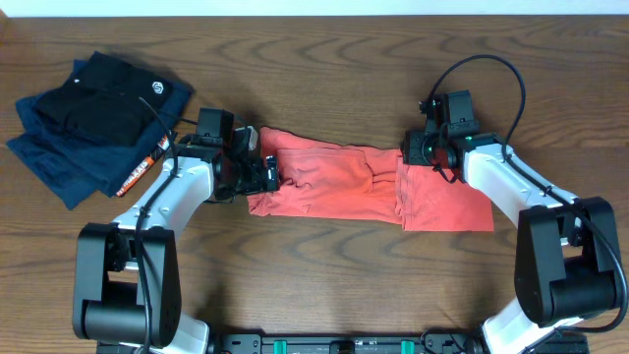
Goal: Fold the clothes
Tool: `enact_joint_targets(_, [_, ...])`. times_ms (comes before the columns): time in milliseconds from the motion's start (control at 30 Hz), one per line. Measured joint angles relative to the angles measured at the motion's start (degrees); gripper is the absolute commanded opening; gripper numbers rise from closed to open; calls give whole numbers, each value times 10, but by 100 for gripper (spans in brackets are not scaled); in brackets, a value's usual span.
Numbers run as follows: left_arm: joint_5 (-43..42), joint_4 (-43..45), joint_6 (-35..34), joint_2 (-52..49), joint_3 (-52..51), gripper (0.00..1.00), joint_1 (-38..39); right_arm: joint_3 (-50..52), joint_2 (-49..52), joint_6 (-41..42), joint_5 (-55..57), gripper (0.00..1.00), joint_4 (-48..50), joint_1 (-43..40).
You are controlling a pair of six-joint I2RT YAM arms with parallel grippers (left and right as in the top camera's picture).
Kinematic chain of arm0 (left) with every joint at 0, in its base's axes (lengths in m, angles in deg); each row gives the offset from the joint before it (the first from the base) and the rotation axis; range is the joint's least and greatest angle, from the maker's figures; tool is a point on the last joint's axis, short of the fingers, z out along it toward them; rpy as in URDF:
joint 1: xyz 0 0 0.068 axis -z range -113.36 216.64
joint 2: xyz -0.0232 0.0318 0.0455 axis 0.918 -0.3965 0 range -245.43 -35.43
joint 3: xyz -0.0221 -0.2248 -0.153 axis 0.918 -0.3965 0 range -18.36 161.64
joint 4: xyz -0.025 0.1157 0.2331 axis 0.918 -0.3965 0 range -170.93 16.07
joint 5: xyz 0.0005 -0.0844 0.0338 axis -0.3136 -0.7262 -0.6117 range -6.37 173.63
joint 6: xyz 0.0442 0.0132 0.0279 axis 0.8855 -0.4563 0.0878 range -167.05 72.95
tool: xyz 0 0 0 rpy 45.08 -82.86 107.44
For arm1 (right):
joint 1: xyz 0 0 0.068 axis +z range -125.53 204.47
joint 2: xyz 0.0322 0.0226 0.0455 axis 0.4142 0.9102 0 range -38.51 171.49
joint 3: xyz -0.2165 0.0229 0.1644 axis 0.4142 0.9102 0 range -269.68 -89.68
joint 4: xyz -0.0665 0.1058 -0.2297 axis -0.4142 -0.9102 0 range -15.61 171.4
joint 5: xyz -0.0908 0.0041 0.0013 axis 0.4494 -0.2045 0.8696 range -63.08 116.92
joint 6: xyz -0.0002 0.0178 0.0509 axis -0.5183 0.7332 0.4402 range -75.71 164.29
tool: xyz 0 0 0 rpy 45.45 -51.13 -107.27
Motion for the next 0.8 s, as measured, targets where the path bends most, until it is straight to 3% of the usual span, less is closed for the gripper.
enact_joint_targets(100, [0, 0, 0, 0, 0, 96, 0, 0, 0, 0, -1, 53, -15, 0])
enact_joint_targets(167, [0, 1, 0, 0, 0, 96, 0, 0, 0, 0, -2, 46, -24, 0])
enact_joint_targets(300, [0, 1, 0, 0, 0, 96, 0, 0, 0, 3, 3, 10, -31, 4])
enact_joint_targets(367, [0, 1, 0, 0, 0, 96, 0, 0, 1, 0, 6, 1, -31, 8])
enact_joint_targets(800, [0, -4, 0, 0, 0, 96, 0, -1, 7, 24, 13, 1, 2, 13])
